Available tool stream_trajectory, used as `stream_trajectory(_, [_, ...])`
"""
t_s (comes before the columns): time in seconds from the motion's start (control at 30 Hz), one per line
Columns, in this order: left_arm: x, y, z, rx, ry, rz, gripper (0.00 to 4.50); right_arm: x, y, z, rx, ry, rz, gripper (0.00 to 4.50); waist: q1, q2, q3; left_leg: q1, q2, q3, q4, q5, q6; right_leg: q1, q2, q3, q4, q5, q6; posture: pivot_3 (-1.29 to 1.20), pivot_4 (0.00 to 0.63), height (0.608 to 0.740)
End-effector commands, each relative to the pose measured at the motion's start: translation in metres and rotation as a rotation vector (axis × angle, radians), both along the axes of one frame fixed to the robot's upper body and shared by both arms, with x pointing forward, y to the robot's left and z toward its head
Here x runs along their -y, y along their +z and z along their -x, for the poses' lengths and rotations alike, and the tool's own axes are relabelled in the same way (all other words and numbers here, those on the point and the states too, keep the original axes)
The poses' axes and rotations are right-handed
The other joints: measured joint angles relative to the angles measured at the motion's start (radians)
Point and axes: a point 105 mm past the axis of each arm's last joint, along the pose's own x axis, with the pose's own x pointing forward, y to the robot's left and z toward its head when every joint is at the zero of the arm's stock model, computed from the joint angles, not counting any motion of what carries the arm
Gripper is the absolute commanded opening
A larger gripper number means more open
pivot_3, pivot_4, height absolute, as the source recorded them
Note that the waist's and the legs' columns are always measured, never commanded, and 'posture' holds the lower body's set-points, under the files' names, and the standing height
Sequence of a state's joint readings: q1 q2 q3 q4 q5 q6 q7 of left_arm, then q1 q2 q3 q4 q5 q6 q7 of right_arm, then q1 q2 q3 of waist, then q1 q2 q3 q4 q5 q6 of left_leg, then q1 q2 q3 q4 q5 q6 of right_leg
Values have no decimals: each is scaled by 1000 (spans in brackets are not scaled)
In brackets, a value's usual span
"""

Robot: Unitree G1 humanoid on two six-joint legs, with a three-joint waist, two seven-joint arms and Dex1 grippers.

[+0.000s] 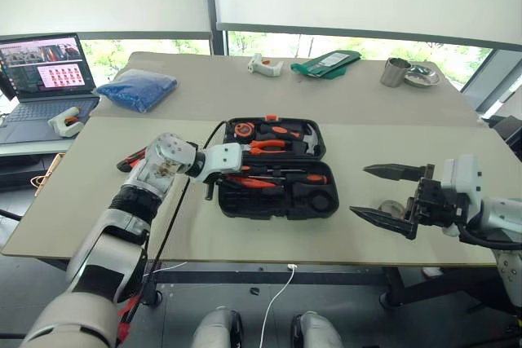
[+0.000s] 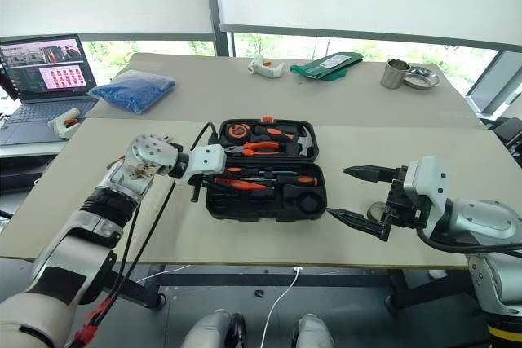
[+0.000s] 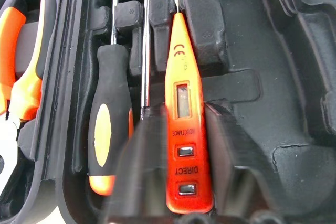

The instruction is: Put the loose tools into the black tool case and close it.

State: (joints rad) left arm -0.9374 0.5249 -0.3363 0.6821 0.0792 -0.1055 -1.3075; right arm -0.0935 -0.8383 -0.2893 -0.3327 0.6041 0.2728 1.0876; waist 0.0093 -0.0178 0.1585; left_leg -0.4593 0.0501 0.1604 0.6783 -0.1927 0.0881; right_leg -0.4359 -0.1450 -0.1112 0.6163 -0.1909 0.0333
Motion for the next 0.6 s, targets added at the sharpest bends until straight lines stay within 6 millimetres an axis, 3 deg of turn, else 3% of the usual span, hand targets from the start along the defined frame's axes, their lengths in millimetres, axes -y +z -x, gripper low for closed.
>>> stream_trajectory(0.03, [-8, 18, 0, 6, -15, 109, 2856, 2, 5, 3, 1, 4, -5, 4500, 0, 0, 0, 0, 0, 0, 0, 0, 0, 0, 0, 0, 0, 0, 0, 0, 150, 740])
stream_trajectory(0.17, [-9, 46, 2, 34, -47, 274, 2856, 1, 2, 3, -18, 7, -7, 4500, 2, 0, 0, -1, 0, 0, 0, 0, 0, -1, 0, 0, 0, 0, 0, 0, 150, 740])
stream_trajectory(0.3, [-9, 45, -5, 54, 13, 365, 2856, 0, -1, -1, -19, 3, -14, 4500, 6, 0, 0, -2, -1, 0, 2, 0, 1, 0, -1, 0, 0, 1, 0, 0, 150, 740])
stream_trajectory(0.33, [-7, 40, -5, 32, 22, 389, 2333, -1, -2, -1, -20, 4, -14, 4500, 7, 0, 0, -2, -1, 0, 2, 0, 2, 0, -1, 0, 0, 1, 0, 0, 150, 740])
stream_trajectory(0.37, [-4, 34, -2, 3, 17, 404, 2187, -2, -3, -2, -20, 5, -16, 4500, 7, 0, 0, -2, -1, 0, 2, -1, 2, 0, -1, 0, 0, 1, 0, 0, 150, 740])
stream_trajectory(0.5, [5, 15, 4, -28, -1, 387, 675, -2, -4, -3, -20, 7, -17, 4500, 5, 0, 0, -2, -1, 0, 3, -1, 3, 1, -1, 0, 0, 2, 1, 0, 150, 740])
stream_trajectory(0.57, [8, 10, 4, -40, 8, 381, 75, -2, -5, -3, -22, 7, -16, 4500, 4, 0, 0, -2, -1, 0, 3, -1, 3, 1, -1, 0, 0, 4, -3, 0, 150, 740])
stream_trajectory(0.6, [9, 7, 4, -38, 11, 374, 75, -2, -5, -3, -23, 7, -16, 4500, 4, 0, 0, -2, -1, 0, 3, -1, 3, 1, -1, 0, 0, 4, -4, 0, 150, 740])
